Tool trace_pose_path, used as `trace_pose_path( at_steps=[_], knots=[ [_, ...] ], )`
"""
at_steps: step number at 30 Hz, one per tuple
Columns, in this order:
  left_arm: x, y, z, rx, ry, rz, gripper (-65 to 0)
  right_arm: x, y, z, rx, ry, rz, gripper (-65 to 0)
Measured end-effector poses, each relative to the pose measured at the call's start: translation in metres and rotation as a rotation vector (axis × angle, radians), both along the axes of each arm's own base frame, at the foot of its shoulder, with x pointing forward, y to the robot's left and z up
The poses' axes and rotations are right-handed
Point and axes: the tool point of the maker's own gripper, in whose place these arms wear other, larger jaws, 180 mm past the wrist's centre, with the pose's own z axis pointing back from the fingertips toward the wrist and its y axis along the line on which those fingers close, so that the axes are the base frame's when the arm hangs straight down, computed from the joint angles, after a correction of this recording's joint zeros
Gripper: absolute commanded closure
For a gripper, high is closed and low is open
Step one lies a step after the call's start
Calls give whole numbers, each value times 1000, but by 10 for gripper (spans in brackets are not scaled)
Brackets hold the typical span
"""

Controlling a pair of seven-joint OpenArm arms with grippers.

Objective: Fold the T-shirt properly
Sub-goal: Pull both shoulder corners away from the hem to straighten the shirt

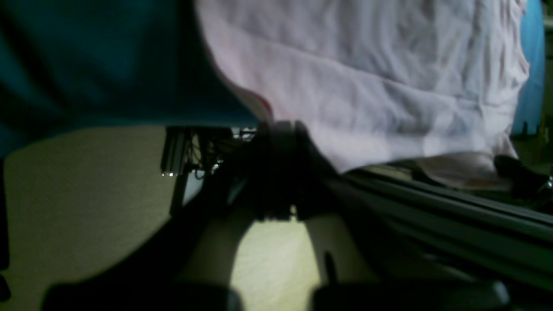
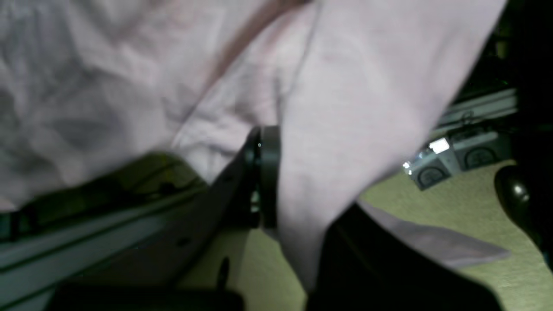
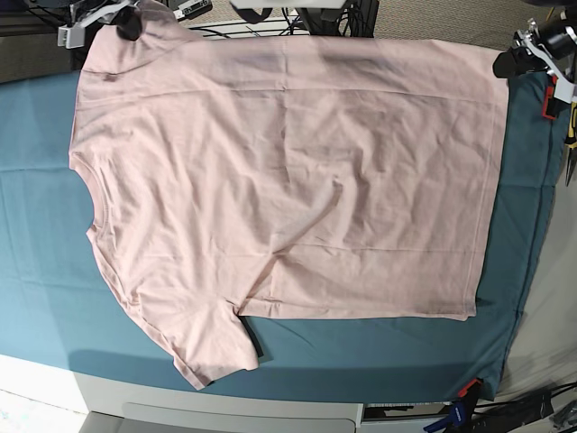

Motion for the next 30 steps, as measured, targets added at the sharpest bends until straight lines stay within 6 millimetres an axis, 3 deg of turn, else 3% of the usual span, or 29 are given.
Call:
trace_pose_path(
  at_steps=[5, 9, 15, 18, 23, 30],
  knots=[
    [5, -6, 7, 6, -26, -27, 0, 2, -15, 9, -23, -26, -30, 0],
    [13, -11, 14, 27, -67, -60, 0, 13, -8, 23, 0, -87, 4, 0],
    [36, -10, 21, 59, -134, -67, 0, 52, 24, 60, -7, -248, 96, 0],
    [54, -7, 27, 84, -187, -65, 0, 75, 29, 71, -50, -335, 109, 0],
    [79, -5, 38, 106, -260, -63, 0, 107, 21, 74, -150, -416, 80, 0],
    [99, 3, 43, 154, -298, -37, 0, 150, -5, 87, -313, -492, 11, 0]
  ],
)
